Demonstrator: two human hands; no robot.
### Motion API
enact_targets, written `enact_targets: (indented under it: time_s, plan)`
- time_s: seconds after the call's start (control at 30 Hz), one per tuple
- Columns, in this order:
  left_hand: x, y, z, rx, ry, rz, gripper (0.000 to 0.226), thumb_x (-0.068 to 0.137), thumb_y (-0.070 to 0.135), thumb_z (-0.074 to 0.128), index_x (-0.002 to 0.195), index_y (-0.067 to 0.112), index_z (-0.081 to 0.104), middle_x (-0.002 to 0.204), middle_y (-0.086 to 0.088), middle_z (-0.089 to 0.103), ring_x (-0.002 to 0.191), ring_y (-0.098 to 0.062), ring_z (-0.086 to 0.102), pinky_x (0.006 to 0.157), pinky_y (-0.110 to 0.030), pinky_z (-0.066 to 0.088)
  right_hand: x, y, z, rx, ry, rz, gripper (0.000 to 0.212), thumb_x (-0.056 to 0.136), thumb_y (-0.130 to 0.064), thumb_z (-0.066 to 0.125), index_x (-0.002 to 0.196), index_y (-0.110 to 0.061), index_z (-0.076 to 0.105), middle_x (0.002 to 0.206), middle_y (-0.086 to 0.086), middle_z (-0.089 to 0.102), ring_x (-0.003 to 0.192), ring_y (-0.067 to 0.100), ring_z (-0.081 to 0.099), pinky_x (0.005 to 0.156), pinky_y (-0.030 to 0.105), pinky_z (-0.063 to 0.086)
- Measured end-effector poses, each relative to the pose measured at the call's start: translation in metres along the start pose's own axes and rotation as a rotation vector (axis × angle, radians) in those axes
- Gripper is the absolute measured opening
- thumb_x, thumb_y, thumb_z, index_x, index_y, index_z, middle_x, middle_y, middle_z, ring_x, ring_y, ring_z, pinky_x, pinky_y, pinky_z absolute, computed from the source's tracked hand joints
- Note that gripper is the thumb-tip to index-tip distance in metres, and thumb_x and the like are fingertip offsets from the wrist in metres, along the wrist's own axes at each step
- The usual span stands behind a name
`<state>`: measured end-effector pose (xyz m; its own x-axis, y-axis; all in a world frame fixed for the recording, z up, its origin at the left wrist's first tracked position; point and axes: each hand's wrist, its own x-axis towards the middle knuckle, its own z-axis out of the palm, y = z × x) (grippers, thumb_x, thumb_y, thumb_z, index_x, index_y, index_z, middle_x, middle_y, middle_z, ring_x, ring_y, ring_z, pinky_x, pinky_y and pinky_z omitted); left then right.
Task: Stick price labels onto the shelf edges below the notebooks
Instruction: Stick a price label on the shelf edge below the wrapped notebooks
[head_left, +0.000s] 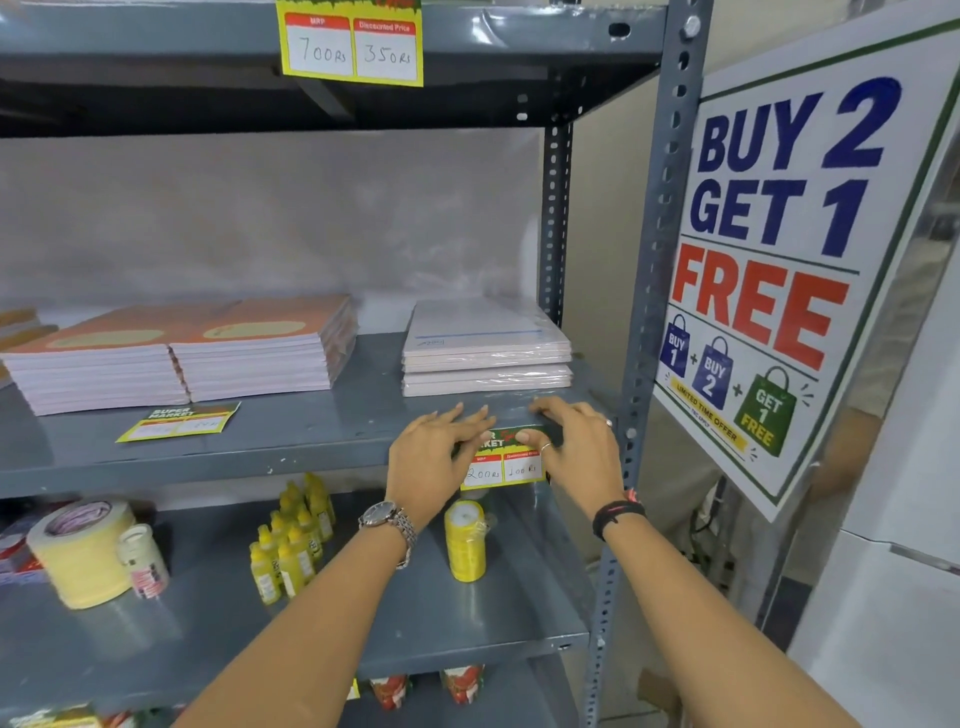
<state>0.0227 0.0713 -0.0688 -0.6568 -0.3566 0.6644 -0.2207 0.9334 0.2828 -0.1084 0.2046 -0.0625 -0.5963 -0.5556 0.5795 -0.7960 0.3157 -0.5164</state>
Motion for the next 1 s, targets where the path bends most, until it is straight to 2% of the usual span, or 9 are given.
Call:
enact_targets:
  time_s: [0.17, 0.3, 0.37, 0.5, 0.63, 0.7, 0.83, 0.9, 1.0]
  plan:
    - [-0.001, -0.01, -0.008, -0.218, -0.052, 0.01, 0.027, 0.091, 0.013, 0.057, 0.115, 0.02, 0.066, 0.124, 0.009, 0.062, 0.121, -0.005, 0.049, 0.109, -0.034, 0.038, -0.003, 0.011, -0.007, 0.137, -0.117, -0.033, 0.048, 0.082, 0.01, 0.053, 0.122, -0.015, 0.056, 0.121, 0.012, 0.062, 0.106, 0.016, 0.061, 0.083, -0.002, 0.037]
    - [-0.005, -0.021, -0.017, -0.296, -0.06, -0.044, 0.031, 0.086, 0.011, 0.064, 0.116, 0.016, 0.065, 0.123, 0.007, 0.062, 0.12, -0.005, 0.05, 0.11, -0.037, 0.037, -0.006, 0.013, -0.006, 0.104, -0.169, -0.07, 0.058, 0.08, -0.037, 0.068, 0.132, -0.022, 0.047, 0.128, 0.002, 0.058, 0.121, 0.017, 0.05, 0.102, 0.03, 0.042]
    - [-0.008, -0.02, -0.018, -0.246, -0.053, -0.06, 0.038, 0.08, 0.023, 0.072, 0.117, 0.019, 0.065, 0.125, 0.006, 0.062, 0.121, -0.002, 0.048, 0.11, -0.03, 0.035, -0.009, 0.008, 0.001, 0.097, -0.089, -0.042, 0.07, 0.069, -0.049, 0.074, 0.129, -0.022, 0.049, 0.125, -0.002, 0.06, 0.12, 0.017, 0.048, 0.099, 0.033, 0.041]
    - [-0.01, -0.015, -0.013, -0.167, -0.004, -0.061, 0.038, 0.08, 0.028, 0.071, 0.118, 0.022, 0.064, 0.127, 0.008, 0.062, 0.123, -0.005, 0.05, 0.109, -0.025, 0.032, -0.011, 0.008, 0.012, 0.09, 0.031, -0.074, 0.059, 0.072, -0.04, 0.075, 0.123, -0.02, 0.053, 0.118, 0.001, 0.063, 0.115, 0.018, 0.05, 0.093, 0.027, 0.039]
    - [-0.013, -0.025, -0.02, -0.069, -0.094, 0.062, 0.038, 0.088, 0.022, 0.06, 0.126, 0.023, 0.057, 0.134, 0.011, 0.055, 0.128, -0.003, 0.044, 0.112, -0.022, 0.028, -0.013, 0.007, 0.01, 0.119, 0.01, -0.073, 0.048, 0.076, -0.021, 0.075, 0.119, -0.021, 0.053, 0.118, -0.002, 0.062, 0.112, 0.014, 0.053, 0.088, 0.006, 0.035]
    - [-0.012, -0.04, -0.034, -0.094, -0.159, 0.094, 0.039, 0.09, 0.017, 0.057, 0.128, 0.023, 0.054, 0.136, 0.01, 0.054, 0.129, -0.005, 0.044, 0.11, -0.019, 0.029, -0.011, 0.005, 0.006, 0.104, 0.001, -0.104, 0.046, 0.077, -0.006, 0.071, 0.118, -0.018, 0.054, 0.119, 0.0, 0.063, 0.113, 0.015, 0.057, 0.093, 0.011, 0.04]
    - [-0.024, -0.105, -0.092, -0.055, -0.075, 0.046, 0.037, 0.088, 0.038, 0.057, 0.124, 0.029, 0.057, 0.126, 0.001, 0.064, 0.123, -0.012, 0.052, 0.102, -0.033, 0.043, -0.002, -0.002, -0.008, 0.004, -0.175, -0.024, 0.057, 0.071, 0.013, 0.067, 0.12, -0.013, 0.054, 0.126, 0.008, 0.062, 0.12, 0.022, 0.056, 0.089, -0.003, 0.033]
    - [-0.032, -0.147, -0.132, -0.038, 0.048, -0.015, 0.034, 0.088, 0.037, 0.054, 0.12, 0.026, 0.06, 0.121, -0.001, 0.067, 0.115, -0.017, 0.058, 0.098, -0.033, 0.045, 0.0, -0.021, -0.013, -0.079, -0.306, 0.08, 0.064, 0.069, 0.009, 0.068, 0.126, -0.015, 0.05, 0.131, 0.011, 0.058, 0.123, 0.026, 0.053, 0.09, 0.007, 0.039]
    - [-0.039, -0.223, -0.191, -0.068, 0.197, -0.234, 0.031, 0.086, 0.029, 0.053, 0.115, 0.023, 0.064, 0.112, -0.005, 0.071, 0.102, -0.026, 0.064, 0.089, -0.033, 0.048, 0.001, -0.086, 0.014, -0.182, -0.179, 0.17, 0.055, 0.074, -0.01, 0.071, 0.126, -0.007, 0.053, 0.123, 0.02, 0.063, 0.114, 0.033, 0.058, 0.088, 0.036, 0.043]
